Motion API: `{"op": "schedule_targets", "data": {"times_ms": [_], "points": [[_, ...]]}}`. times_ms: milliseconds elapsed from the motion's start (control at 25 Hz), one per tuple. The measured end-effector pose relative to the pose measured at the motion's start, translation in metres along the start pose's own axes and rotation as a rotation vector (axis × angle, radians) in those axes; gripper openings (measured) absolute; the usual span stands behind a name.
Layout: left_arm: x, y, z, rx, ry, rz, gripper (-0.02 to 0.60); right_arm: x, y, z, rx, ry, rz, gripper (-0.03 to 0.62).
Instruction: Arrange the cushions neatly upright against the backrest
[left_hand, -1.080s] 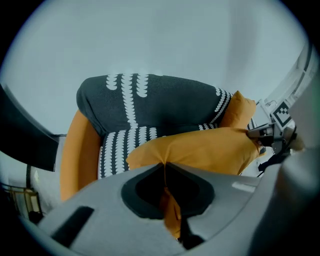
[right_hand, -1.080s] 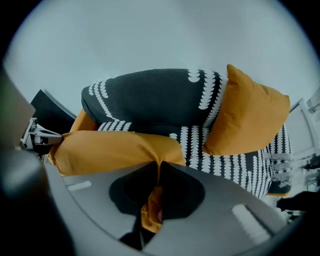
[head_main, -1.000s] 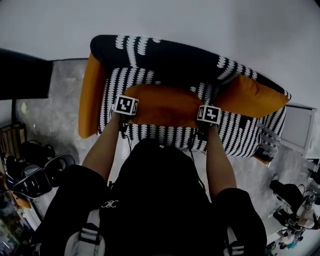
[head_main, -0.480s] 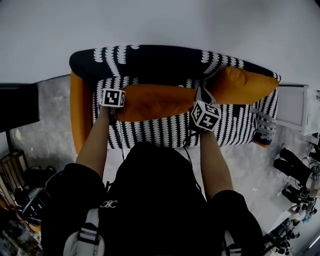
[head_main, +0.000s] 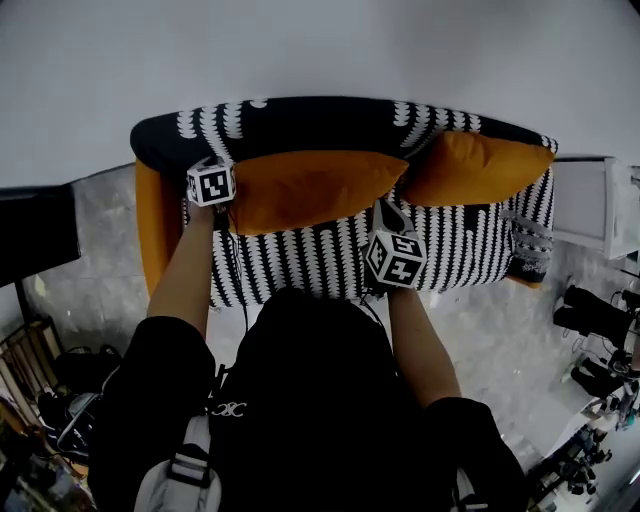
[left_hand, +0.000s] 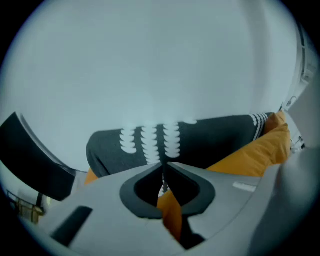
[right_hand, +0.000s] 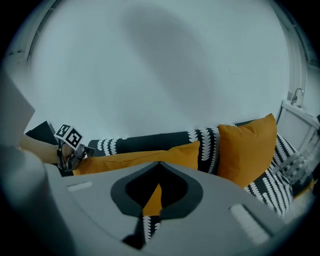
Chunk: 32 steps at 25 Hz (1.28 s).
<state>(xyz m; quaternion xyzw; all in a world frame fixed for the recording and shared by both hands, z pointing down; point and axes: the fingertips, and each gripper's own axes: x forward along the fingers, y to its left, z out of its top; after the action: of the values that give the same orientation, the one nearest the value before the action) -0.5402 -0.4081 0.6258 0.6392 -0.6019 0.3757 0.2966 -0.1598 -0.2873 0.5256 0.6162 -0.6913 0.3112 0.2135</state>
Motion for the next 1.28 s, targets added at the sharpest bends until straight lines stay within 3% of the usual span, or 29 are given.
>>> {"op": "schedule_targets", "data": {"times_ms": [40,160,320,440,680,840,1040,1280], "points": [[-0.004,0.004,0.01,-0.013,-0.054,0.018,0.036,0.0,0.0,0.001,0.006,-0.004,-0.001,0.008],[-0.018,-0.004,0.032,-0.051,-0.169,-0.028,0.043,0.001,0.005,0.012,-0.007,-0.035,0.021,0.008],[-0.046,-0.025,0.029,-0.086,-0.178,-0.111,0.008,-0.002,0.017,0.031,-0.065,-0.092,0.059,0.006],[-0.067,-0.043,0.029,-0.12,-0.211,-0.117,0.009,-0.006,0.019,0.043,-0.112,-0.115,0.063,0.006],[-0.126,-0.091,0.038,-0.052,-0.286,-0.155,0.009,-0.026,0.027,0.057,-0.103,-0.146,0.082,0.005],[-0.166,-0.115,0.059,-0.064,-0.373,-0.207,0.008,-0.044,0.034,0.072,-0.116,-0.187,0.09,0.008],[-0.225,-0.125,0.067,-0.025,-0.433,-0.289,0.008,-0.075,0.07,0.087,-0.153,-0.225,0.09,0.008],[-0.287,-0.159,0.092,0.022,-0.504,-0.362,0.009,-0.13,0.078,0.136,-0.133,-0.364,0.076,0.009]]}}
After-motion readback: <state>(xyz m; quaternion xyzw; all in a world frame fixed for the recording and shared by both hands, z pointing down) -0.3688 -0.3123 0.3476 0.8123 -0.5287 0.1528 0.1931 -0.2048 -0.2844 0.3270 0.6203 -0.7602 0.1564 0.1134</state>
